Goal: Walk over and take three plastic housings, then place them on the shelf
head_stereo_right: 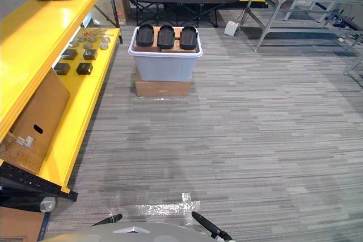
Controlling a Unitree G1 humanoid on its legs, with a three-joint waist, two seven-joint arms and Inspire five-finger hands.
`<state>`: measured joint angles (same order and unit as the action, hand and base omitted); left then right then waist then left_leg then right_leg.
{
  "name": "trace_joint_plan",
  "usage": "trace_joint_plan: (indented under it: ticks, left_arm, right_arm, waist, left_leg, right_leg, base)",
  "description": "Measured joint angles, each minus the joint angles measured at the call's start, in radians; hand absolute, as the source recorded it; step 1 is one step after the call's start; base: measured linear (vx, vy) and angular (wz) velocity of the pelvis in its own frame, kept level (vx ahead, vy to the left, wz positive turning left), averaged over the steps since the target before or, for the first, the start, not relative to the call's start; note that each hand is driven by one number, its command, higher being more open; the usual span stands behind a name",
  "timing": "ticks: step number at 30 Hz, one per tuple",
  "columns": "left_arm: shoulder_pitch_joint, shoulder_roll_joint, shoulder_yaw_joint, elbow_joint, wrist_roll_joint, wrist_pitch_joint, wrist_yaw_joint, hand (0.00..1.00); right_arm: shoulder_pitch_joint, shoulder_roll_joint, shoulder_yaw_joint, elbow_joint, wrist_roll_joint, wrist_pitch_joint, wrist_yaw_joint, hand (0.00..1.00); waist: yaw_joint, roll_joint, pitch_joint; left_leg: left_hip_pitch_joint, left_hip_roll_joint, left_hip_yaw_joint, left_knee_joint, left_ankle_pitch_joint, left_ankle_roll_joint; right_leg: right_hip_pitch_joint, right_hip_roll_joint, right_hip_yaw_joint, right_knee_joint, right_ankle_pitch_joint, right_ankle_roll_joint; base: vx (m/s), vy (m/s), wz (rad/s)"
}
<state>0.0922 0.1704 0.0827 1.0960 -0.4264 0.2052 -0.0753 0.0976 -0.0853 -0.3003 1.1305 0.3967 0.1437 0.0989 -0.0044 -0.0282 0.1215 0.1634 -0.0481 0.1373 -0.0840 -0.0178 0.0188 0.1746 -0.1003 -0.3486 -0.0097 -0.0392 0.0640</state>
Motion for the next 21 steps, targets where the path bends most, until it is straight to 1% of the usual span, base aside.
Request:
trace_joint_plan:
  ticks: [1, 3, 4, 6, 8, 10, 11, 13, 14, 16, 17, 21]
  left_arm:
    - [-0.016, 0.003, -0.027, -0.025, -0.001, -0.015, 0.000, 1.00]
    - [-0.026, -0.005, -0.062, -0.109, -0.009, -0.040, 0.000, 1.00]
    - [-0.052, -0.018, -0.088, -0.192, -0.012, -0.061, -0.001, 1.00]
    - [-0.068, -0.034, -0.104, -0.231, -0.018, -0.074, -0.001, 1.00]
    - [-0.098, -0.061, -0.124, -0.258, -0.060, -0.094, -0.003, 1.00]
    - [-0.105, -0.068, -0.124, -0.267, -0.095, -0.095, -0.005, 1.00]
    - [-0.104, -0.072, -0.124, -0.274, -0.102, -0.099, 0.000, 1.00]
    - [-0.089, -0.079, -0.124, -0.273, -0.056, -0.127, 0.019, 1.00]
    - [-0.070, -0.079, -0.124, -0.273, 0.013, -0.142, 0.025, 1.00]
    - [-0.052, -0.077, -0.124, -0.273, 0.029, -0.147, 0.034, 1.00]
    - [-0.036, -0.078, -0.125, -0.273, 0.035, -0.154, 0.051, 1.00]
    - [0.010, -0.080, -0.121, -0.279, 0.026, -0.184, 0.074, 1.00]
  right_arm:
    - [-0.017, 0.005, 0.024, -0.016, 0.000, -0.018, -0.002, 1.00]
    - [-0.044, 0.008, 0.089, -0.084, -0.002, -0.042, -0.023, 1.00]
    - [-0.072, 0.012, 0.140, -0.170, -0.010, -0.069, -0.043, 1.00]
    - [-0.099, 0.012, 0.159, -0.210, -0.009, -0.074, -0.053, 1.00]
    - [-0.143, 0.014, 0.175, -0.254, -0.008, -0.096, -0.069, 1.00]
    - [-0.161, 0.014, 0.175, -0.266, -0.006, -0.106, -0.072, 1.00]
    - [-0.162, 0.014, 0.174, -0.273, 0.004, -0.116, -0.076, 1.00]
    - [-0.161, 0.014, 0.174, -0.273, 0.003, -0.128, -0.080, 1.00]
    - [-0.145, 0.014, 0.173, -0.272, 0.003, -0.132, -0.097, 1.00]
    - [-0.129, 0.016, 0.172, -0.271, 0.015, -0.133, -0.117, 1.00]
    - [-0.114, 0.020, 0.167, -0.272, 0.048, -0.134, -0.127, 1.00]
    - [-0.075, 0.055, 0.134, -0.273, 0.092, -0.133, -0.118, 1.00]
  waist:
    - [0.000, -0.004, 0.002]
    - [0.000, -0.002, 0.003]
    - [-0.001, 0.002, 0.005]
    - [-0.001, 0.006, 0.008]
    - [-0.002, 0.010, 0.011]
    - [-0.003, 0.010, 0.011]
    - [-0.004, 0.010, 0.011]
    - [-0.005, 0.009, 0.011]
    - [-0.005, 0.009, 0.012]
    - [-0.006, 0.008, 0.012]
    - [-0.009, 0.007, 0.013]
    - [-0.020, -0.003, 0.016]
  left_leg:
    - [-0.005, 0.000, 0.000, 0.000, 0.002, 0.001]
    - [-0.020, -0.001, 0.000, -0.001, 0.006, 0.001]
    - [-0.032, -0.003, 0.000, -0.001, 0.011, 0.001]
    - [-0.034, -0.004, 0.000, -0.001, 0.014, 0.000]
    - [-0.033, -0.004, 0.002, -0.002, 0.014, 0.000]
    - [-0.032, -0.004, 0.003, -0.001, 0.013, -0.002]
    - [-0.032, -0.004, 0.005, -0.001, 0.012, -0.003]
    - [-0.030, -0.003, 0.010, 0.000, 0.009, -0.009]
    - [-0.030, -0.003, 0.015, 0.000, 0.008, -0.011]
    - [-0.029, -0.003, 0.019, 0.000, 0.005, -0.015]
    - [-0.025, -0.002, 0.021, 0.000, 0.002, -0.020]
    - [-0.008, -0.001, 0.032, 0.000, -0.005, -0.031]
  right_leg:
    - [-0.005, 0.000, -0.001, -0.001, 0.001, 0.002]
    - [-0.019, -0.001, -0.001, -0.002, 0.005, 0.006]
    - [-0.031, -0.003, -0.002, -0.004, 0.009, 0.012]
    - [-0.033, -0.004, -0.002, -0.007, 0.014, 0.014]
    - [-0.031, -0.004, -0.001, -0.009, 0.016, 0.014]
    - [-0.031, -0.003, -0.002, -0.011, 0.016, 0.014]
    - [-0.031, -0.003, -0.002, -0.011, 0.016, 0.014]
    - [-0.030, -0.003, -0.002, -0.013, 0.016, 0.014]
    - [-0.030, -0.003, -0.002, -0.013, 0.016, 0.014]
    - [-0.030, -0.003, -0.002, -0.013, 0.016, 0.015]
    - [-0.027, -0.004, -0.002, -0.012, 0.017, 0.016]
    - [-0.016, -0.004, -0.001, -0.008, 0.018, 0.018]
  base:
    - [-0.04, -0.005, 0.00]
    - [-0.05, 0.004, 0.00]
    - [-0.03, 0.013, 0.02]
    - [-0.02, 0.006, 0.01]
    - [0.00, 0.000, 0.00]
    - [0.00, 0.000, 0.00]
    - [0.00, 0.000, 0.00]
    - [0.03, -0.005, -0.04]
    - [0.03, -0.003, -0.04]
    - [0.02, -0.001, -0.04]
    - [0.01, 0.000, -0.04]
    - [-0.02, -0.005, -0.06]
